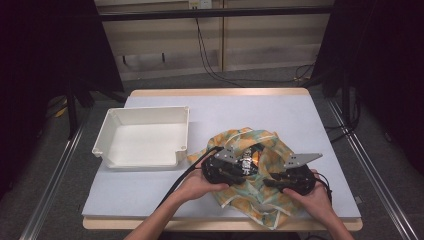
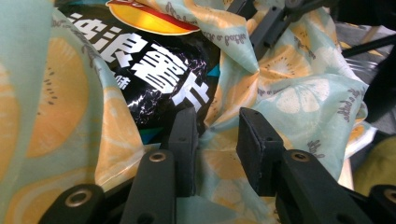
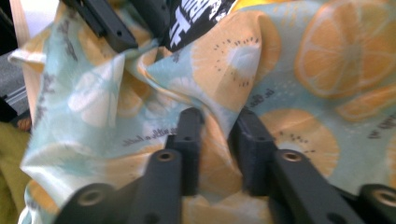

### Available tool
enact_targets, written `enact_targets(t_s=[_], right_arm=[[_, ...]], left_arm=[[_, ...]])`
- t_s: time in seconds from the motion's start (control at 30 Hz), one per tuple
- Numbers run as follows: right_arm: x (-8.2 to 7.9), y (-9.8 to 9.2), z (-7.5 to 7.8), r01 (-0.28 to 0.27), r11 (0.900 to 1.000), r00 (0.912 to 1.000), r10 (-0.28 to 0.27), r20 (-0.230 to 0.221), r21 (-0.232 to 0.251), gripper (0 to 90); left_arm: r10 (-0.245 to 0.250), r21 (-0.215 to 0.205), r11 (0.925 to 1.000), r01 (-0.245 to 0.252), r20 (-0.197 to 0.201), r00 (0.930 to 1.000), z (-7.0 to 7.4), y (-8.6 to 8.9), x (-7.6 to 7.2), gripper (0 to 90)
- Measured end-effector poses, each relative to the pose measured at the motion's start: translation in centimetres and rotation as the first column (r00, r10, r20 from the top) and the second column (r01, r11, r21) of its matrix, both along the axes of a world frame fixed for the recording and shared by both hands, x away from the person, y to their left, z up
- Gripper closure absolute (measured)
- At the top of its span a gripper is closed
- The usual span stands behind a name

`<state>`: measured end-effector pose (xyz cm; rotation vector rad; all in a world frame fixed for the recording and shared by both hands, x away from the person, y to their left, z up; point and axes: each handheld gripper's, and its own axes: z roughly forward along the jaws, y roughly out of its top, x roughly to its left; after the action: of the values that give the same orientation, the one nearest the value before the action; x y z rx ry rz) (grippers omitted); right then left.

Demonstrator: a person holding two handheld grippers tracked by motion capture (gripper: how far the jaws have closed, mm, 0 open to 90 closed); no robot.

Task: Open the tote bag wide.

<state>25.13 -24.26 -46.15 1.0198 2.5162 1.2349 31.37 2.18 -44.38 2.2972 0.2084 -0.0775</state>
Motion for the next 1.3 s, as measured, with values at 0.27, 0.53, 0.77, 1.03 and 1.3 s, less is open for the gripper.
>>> enact_targets(t_s=[0.27,0.53,0.77,1.03,1.3], right_arm=[[2.5,-0.8,0.2,0.034,0.999,0.9991,-0.035,0.023,0.036,87.3],[1.1,-1.5,1.2,0.04,0.997,0.9985,-0.042,0.034,0.065,53.1],[0.9,-1.2,2.1,0.016,0.997,0.9974,-0.021,0.069,0.075,75.9],[-0.2,-1.9,1.9,0.033,0.998,0.9972,-0.036,0.065,0.045,86.9],[-0.9,-2.7,0.9,0.05,0.999,0.9974,-0.051,0.051,0.019,89.5]], left_arm=[[0.035,-0.028,0.999,-0.036,-0.037,0.9987,-0.1,-1.0,1.1,72.6],[0.015,-0.058,0.9982,-0.015,0.003,0.9999,2.4,-1.4,1.4,75.5],[0.02,-0.092,0.9956,-0.02,0.006,0.9998,4.1,-2.8,2.7,74.6],[0.03,-0.008,0.9995,-0.029,0.069,0.9971,2.0,-4.9,2.8,69.8],[0.005,0.061,0.998,-0.013,0.14,0.9901,2.3,-7.0,2.0,63.0]])
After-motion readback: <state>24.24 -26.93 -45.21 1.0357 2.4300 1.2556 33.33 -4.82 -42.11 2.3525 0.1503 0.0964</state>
